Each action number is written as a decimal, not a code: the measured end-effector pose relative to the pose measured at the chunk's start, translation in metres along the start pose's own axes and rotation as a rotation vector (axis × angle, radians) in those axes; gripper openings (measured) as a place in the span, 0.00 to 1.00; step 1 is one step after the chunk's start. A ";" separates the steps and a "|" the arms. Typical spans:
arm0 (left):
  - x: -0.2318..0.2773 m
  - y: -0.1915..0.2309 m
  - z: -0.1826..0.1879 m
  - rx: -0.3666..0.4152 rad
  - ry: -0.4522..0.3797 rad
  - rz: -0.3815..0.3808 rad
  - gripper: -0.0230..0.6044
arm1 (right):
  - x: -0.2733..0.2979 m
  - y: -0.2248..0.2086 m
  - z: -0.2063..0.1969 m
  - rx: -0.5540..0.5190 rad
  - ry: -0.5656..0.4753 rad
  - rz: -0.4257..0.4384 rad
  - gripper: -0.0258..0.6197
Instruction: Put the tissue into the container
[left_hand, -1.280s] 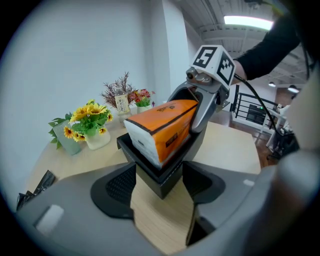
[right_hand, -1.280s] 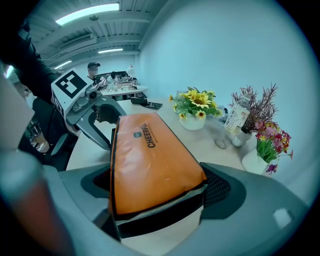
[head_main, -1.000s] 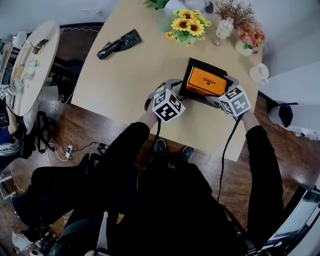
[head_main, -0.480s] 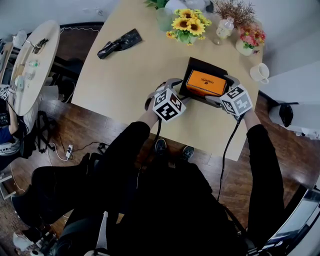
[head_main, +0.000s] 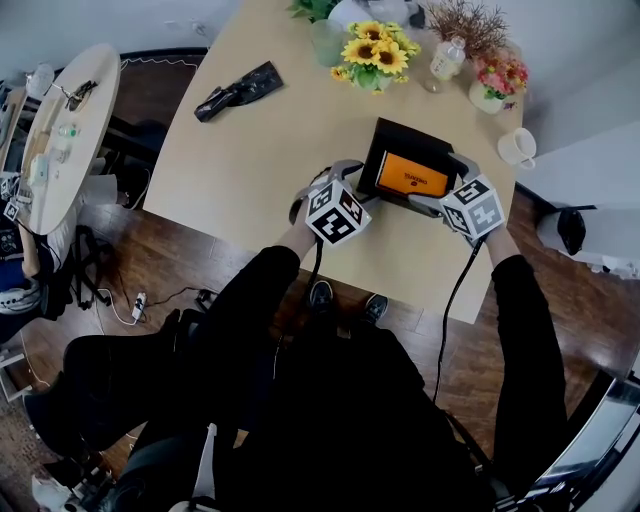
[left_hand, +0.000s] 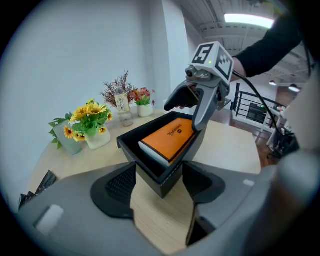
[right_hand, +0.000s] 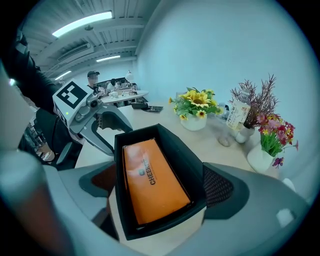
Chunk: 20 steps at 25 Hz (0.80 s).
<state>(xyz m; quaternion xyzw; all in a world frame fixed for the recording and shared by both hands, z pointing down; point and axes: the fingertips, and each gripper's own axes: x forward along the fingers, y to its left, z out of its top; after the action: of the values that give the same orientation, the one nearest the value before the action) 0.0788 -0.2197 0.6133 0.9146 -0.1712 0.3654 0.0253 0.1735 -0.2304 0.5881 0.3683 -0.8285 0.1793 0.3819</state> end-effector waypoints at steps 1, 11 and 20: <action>0.000 0.000 0.000 0.002 0.002 0.002 0.48 | -0.002 -0.001 0.001 -0.001 -0.005 -0.005 0.87; -0.007 0.001 0.007 0.008 -0.021 0.034 0.48 | -0.018 -0.002 0.008 -0.018 -0.053 -0.027 0.73; -0.028 0.000 0.016 -0.123 -0.096 0.060 0.48 | -0.047 0.000 0.014 -0.016 -0.144 -0.097 0.48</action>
<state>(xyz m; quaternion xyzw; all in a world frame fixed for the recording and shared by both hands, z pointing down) 0.0702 -0.2145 0.5829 0.9222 -0.2219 0.3104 0.0623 0.1867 -0.2161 0.5433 0.4167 -0.8364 0.1271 0.3327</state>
